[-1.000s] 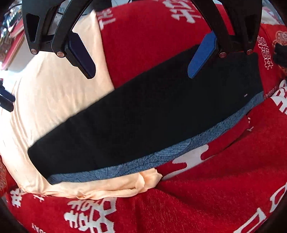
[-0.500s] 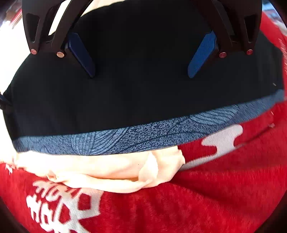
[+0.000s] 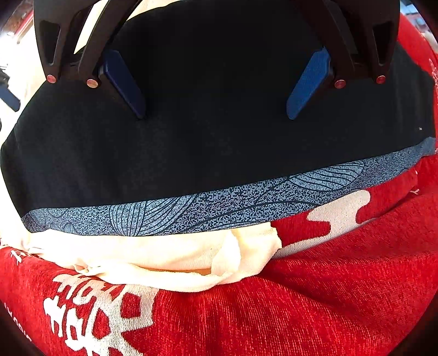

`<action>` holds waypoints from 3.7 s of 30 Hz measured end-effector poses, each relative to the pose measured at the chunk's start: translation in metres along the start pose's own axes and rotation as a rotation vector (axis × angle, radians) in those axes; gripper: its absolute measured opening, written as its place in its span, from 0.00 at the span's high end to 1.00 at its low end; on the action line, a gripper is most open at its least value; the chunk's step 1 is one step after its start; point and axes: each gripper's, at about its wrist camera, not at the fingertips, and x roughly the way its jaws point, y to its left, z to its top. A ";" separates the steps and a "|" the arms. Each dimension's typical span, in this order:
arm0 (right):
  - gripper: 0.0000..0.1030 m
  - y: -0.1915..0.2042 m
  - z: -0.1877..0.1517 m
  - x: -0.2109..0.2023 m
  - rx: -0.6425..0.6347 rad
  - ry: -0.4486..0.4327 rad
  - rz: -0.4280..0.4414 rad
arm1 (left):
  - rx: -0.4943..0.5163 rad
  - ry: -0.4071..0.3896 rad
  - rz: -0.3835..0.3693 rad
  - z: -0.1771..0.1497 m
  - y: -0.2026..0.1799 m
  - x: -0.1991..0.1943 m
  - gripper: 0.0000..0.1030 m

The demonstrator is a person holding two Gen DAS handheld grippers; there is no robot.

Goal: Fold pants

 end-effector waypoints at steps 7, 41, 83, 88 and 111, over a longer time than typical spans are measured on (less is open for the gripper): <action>0.36 -0.018 -0.007 0.018 0.077 0.029 0.110 | -0.002 -0.001 0.002 -0.001 -0.001 0.002 0.00; 0.87 0.090 0.011 -0.005 -0.195 -0.075 0.251 | 0.092 -0.078 -0.084 -0.020 -0.013 -0.034 0.39; 0.55 0.169 -0.180 0.184 0.065 0.284 0.218 | -0.253 0.026 0.063 -0.127 0.269 -0.015 0.03; 0.95 0.194 -0.177 0.167 -0.037 0.274 0.230 | -0.264 0.023 0.075 -0.126 0.266 -0.017 0.03; 0.48 0.165 -0.038 0.130 -0.407 0.221 0.002 | -0.088 -0.135 -0.060 -0.049 0.171 -0.083 0.03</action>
